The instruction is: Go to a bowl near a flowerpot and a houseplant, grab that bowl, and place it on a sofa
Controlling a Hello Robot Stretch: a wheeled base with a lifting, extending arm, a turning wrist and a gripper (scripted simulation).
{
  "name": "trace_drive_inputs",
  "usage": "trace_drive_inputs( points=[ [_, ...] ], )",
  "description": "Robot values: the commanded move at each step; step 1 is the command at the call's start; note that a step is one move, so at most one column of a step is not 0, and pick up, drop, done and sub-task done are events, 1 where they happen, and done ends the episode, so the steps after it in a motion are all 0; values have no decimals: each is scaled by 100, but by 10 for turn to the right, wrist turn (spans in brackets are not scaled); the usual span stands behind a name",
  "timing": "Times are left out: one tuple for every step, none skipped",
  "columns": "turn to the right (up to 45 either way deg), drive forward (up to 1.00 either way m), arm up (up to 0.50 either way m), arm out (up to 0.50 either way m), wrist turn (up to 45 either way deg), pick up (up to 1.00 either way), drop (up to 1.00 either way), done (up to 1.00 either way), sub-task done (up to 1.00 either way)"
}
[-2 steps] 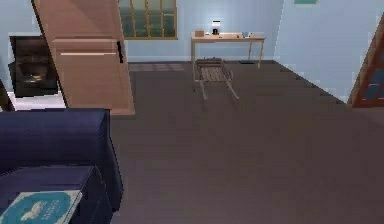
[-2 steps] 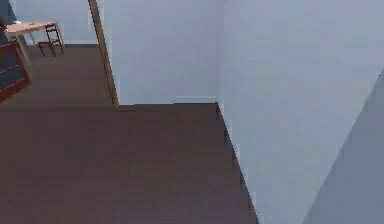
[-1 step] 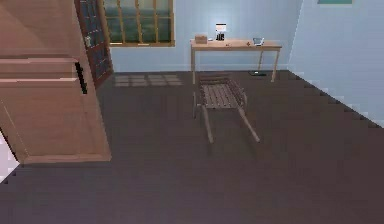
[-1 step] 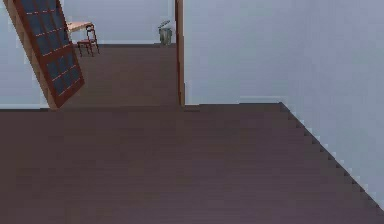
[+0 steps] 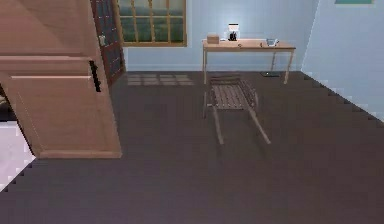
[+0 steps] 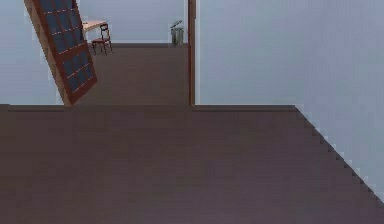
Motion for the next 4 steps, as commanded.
trace_drive_inputs(
  points=[
    [0, 55, 0, 0, 0, 0, 0, 0, 0],
    [-450, 0, 0, 0, 0, 0, 0, 0, 0],
    [-120, 0, 0, 0, 0, 0, 0, 0, 0],
    [0, 20, 0, 0, 0, 0, 0, 0, 0]
  ],
)
